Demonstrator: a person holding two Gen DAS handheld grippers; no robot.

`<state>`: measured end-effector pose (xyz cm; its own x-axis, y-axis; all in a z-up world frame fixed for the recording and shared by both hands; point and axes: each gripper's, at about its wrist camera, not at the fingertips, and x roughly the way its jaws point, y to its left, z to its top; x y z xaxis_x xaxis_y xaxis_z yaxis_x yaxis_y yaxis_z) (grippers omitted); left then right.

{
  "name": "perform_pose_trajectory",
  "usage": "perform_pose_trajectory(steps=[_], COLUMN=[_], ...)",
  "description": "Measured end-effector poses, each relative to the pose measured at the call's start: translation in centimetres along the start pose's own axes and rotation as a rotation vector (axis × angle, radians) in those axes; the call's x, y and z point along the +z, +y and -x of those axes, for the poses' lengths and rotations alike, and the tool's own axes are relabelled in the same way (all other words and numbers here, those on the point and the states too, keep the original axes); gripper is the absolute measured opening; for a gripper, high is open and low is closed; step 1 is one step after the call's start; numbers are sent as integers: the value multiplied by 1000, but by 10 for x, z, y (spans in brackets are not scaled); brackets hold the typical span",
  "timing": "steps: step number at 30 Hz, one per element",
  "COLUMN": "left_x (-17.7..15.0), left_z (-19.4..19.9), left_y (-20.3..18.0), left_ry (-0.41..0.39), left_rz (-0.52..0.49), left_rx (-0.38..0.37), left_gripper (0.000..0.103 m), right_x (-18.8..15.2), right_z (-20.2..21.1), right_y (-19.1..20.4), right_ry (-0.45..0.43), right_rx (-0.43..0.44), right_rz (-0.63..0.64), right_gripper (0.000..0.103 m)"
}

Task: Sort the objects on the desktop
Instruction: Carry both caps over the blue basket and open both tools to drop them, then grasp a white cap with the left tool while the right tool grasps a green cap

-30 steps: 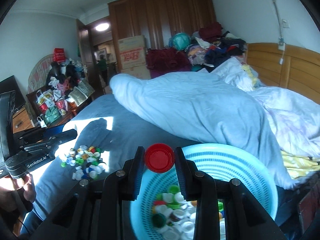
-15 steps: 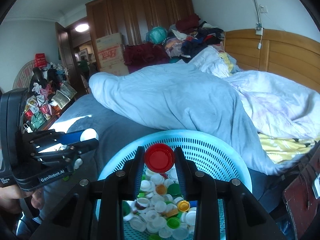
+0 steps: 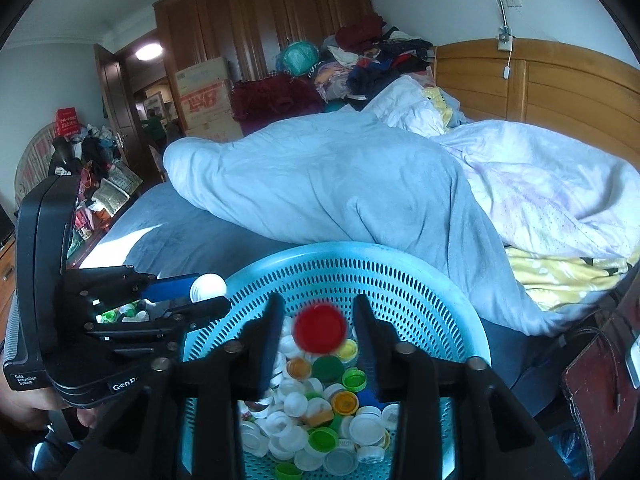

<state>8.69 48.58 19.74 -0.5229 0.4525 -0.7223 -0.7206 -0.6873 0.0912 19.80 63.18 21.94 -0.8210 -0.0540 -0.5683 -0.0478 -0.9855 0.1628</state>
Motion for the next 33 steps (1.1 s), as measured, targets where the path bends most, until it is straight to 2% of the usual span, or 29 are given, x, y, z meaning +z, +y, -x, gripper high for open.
perform_pose_trajectory(steps=[1, 4, 9, 11, 15, 19, 21, 24, 27, 30, 33], left_x=[0, -3, -17, -25, -45, -69, -82, -107, -143, -192, -245], left_z=[0, 2, 7, 8, 11, 14, 21, 36, 48, 57, 71], left_y=[0, 4, 18, 26, 43, 65, 80, 112, 159, 217, 279], left_ry=[-3, -3, 3, 7, 20, 45, 37, 14, 4, 32, 49], left_rz=[3, 10, 42, 61, 113, 155, 180, 245, 358, 493, 637], left_rx=[3, 7, 12, 13, 14, 37, 54, 69, 104, 186, 285], left_gripper=[39, 41, 41, 41, 41, 41, 41, 41, 42, 42, 42], right_x=[0, -1, -10, -20, -48, -73, -74, -65, -55, -54, -61], right_z=[0, 2, 0, -7, -37, -65, -60, -42, -22, -13, -21], right_y=[0, 1, 0, 2, 3, 2, 4, 19, 45, 85, 129], right_ry=[0, -1, 2, 16, 69, 133, 117, 73, 31, 18, 58], right_rx=[-2, 1, 5, 10, 3, 34, 48, 63, 108, 180, 260], right_rz=[1, 0, -28, -18, 3, -9, -16, 3, 36, 100, 172], right_gripper=[53, 54, 73, 77, 77, 76, 76, 76, 76, 76, 78])
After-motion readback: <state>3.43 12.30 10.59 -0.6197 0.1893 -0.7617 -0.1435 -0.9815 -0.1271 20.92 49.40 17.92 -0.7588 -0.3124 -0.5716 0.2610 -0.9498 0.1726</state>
